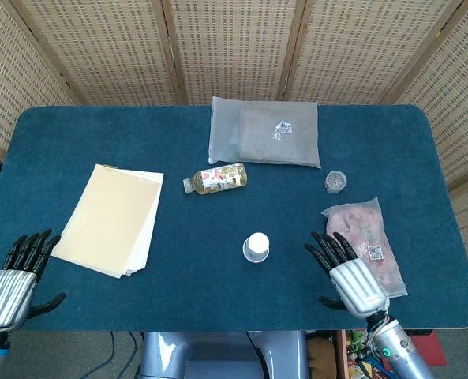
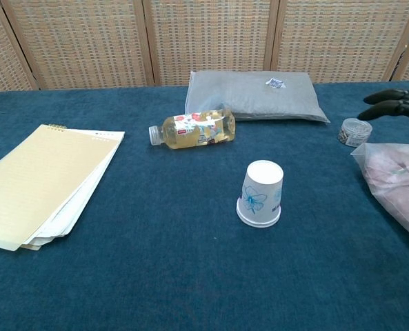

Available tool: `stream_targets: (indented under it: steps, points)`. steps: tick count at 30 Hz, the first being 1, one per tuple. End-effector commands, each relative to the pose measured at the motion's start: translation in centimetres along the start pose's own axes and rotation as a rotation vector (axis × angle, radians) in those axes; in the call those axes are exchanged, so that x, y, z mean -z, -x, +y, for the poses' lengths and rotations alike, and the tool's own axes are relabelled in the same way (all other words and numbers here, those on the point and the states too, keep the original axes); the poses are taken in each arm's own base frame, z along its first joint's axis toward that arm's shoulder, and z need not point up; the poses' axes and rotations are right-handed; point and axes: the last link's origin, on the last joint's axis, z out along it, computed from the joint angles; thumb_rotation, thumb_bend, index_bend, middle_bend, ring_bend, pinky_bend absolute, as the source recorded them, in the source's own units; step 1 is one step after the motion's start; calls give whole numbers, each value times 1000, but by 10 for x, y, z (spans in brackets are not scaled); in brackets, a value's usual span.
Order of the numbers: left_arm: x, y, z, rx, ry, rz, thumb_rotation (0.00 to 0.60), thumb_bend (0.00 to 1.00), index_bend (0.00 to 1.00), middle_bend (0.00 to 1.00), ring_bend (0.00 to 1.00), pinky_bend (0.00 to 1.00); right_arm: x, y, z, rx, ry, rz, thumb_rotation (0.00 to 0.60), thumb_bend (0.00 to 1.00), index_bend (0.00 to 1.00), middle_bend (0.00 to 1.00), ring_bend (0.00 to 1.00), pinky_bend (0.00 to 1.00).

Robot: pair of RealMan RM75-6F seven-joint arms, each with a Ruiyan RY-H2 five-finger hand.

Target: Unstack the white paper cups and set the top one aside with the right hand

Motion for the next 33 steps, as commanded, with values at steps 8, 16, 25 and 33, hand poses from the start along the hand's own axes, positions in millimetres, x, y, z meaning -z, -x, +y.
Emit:
stream_targets:
  steps: [8, 16, 25, 33]
  points:
    - [1, 0, 1, 1, 9, 7, 600, 190, 0, 0, 0, 0, -83, -27, -33, 67, -50, -51, 600, 317, 134, 0, 0, 0]
    - [2, 0, 3, 3, 15, 4, 600, 189, 0, 0, 0, 0, -126, -27, -56, 102, -57, -131, 600, 317, 219, 0, 0, 0]
    - [2, 2, 4, -1, 20, 0, 600, 189, 0, 0, 0, 0, -144, -18, -68, 151, -45, -168, 600, 317, 266, 22, 0, 0]
    - [2, 2, 5, -1, 25, -3, 600, 189, 0, 0, 0, 0, -149, -8, -85, 221, -81, -177, 600, 316, 299, 51, 0, 0]
